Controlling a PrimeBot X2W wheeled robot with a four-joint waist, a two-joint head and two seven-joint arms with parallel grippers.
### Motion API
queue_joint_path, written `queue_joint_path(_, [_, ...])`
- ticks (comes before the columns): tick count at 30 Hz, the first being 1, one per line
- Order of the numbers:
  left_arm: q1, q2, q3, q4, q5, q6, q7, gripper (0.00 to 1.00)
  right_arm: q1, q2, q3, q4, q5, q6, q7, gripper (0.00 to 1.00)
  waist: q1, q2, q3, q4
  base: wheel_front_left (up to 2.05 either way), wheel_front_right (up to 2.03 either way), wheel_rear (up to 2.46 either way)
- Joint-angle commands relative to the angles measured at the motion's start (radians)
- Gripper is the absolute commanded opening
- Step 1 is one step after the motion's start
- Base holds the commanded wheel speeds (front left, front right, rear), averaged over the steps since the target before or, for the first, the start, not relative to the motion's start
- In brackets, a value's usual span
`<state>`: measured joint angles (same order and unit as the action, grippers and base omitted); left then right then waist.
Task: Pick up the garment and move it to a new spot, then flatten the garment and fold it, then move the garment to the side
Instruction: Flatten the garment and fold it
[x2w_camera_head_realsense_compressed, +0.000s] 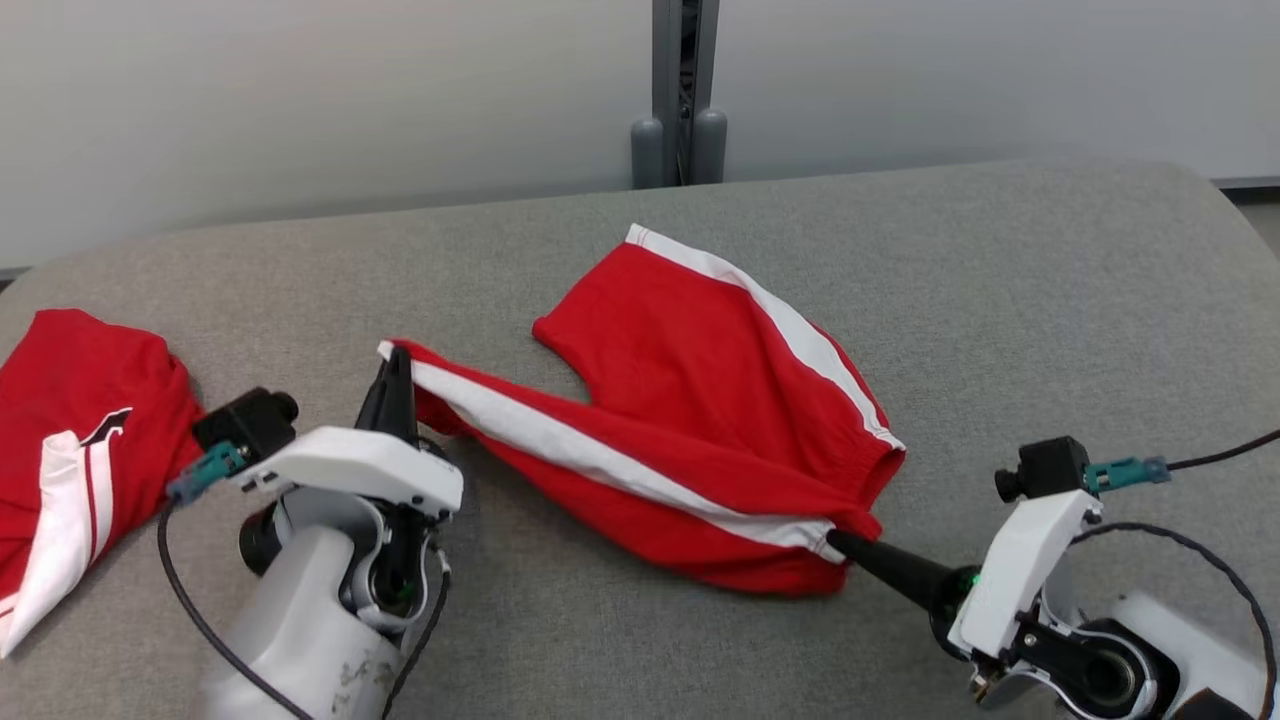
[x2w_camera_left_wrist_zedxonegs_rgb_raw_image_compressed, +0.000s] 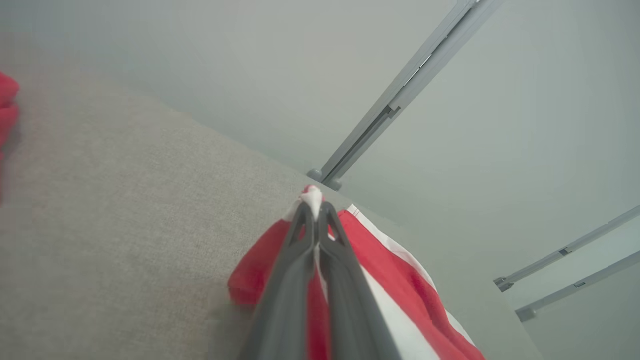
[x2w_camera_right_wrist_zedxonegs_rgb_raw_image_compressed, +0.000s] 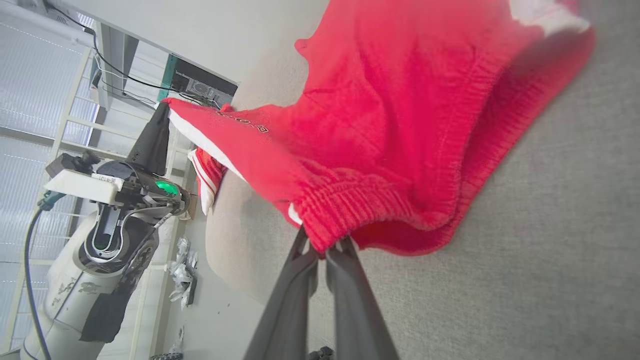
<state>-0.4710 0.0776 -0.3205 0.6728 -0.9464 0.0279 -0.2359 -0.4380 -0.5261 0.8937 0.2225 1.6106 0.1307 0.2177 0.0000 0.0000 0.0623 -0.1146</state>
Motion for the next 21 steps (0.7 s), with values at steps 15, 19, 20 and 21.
queue_joint_path(15, [-0.384,-0.015,-0.022,0.166,0.019,0.020,0.020,0.00,-0.169,0.088,-0.094,0.012,-0.031,0.000,-0.052,0.00,0.0000,0.0000,0.218,-0.151,0.00,0.00,0.00])
queue_joint_path(19, [-0.462,-0.019,-0.033,0.245,0.031,0.013,0.009,0.00,-0.187,0.112,-0.112,0.029,-0.025,0.000,-0.068,0.00,0.0000,0.0000,0.257,-0.182,0.00,0.00,0.00])
queue_joint_path(20, [-0.477,-0.019,-0.036,0.266,0.033,0.010,0.006,0.00,-0.190,0.118,-0.117,0.034,-0.023,0.000,-0.073,0.00,0.0000,0.0000,0.265,-0.189,0.00,0.00,0.00])
queue_joint_path(21, [-0.493,-0.020,-0.039,0.284,0.035,0.007,0.006,0.00,-0.193,0.123,-0.123,0.037,-0.022,0.000,-0.077,0.00,0.0000,0.0000,0.274,-0.195,0.00,0.00,0.00])
